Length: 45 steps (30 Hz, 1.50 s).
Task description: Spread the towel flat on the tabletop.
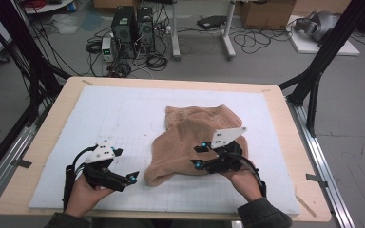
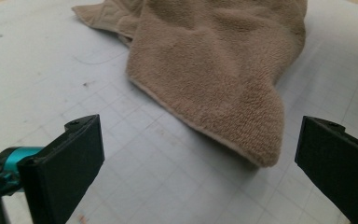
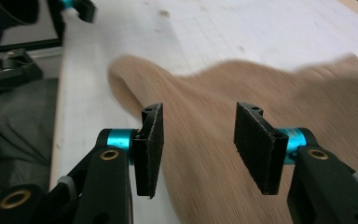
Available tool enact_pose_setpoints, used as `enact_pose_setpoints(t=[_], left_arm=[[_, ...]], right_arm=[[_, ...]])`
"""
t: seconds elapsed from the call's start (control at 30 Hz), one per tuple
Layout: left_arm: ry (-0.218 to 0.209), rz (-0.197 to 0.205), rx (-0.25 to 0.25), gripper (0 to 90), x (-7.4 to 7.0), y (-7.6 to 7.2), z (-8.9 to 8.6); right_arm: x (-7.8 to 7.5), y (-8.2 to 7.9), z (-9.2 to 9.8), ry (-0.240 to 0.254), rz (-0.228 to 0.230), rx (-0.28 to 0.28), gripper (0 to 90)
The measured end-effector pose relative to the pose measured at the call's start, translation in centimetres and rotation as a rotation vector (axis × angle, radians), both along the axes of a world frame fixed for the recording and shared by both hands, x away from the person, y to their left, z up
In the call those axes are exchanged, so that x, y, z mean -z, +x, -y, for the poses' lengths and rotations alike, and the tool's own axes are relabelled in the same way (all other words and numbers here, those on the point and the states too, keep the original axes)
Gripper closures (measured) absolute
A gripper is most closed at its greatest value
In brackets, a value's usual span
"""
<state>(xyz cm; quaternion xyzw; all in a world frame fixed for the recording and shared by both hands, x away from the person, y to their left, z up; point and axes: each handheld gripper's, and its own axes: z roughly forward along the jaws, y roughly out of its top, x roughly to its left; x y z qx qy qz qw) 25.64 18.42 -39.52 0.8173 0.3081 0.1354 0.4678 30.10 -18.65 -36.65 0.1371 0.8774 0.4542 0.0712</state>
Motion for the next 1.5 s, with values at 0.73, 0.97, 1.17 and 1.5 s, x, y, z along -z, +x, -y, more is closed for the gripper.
enact_pose_setpoints(t=[0.73, 0.97, 1.17, 1.5], left_arm=[[0.107, -0.086, 0.191, 55.7, 3.3, 1.8, 6.1], [0.14, -0.108, 0.17, 76.5, 4.3, 2.2, 6.4], [0.151, -0.073, 0.143, 79.5, 3.8, 1.7, 6.0], [0.095, 0.023, 0.081, 80.6, 0.5, -0.4, 2.8]], right_arm=[[6.6, 0.5, 5.8, -0.185, -0.034, 0.193, 52.8], [7.1, 1.1, 5.2, -0.184, -0.056, 0.19, 69.1], [6.6, 0.8, 4.7, -0.215, -0.03, 0.158, 84.1], [3.6, -0.9, 4.0, -0.111, -0.006, 0.077, 84.5]])
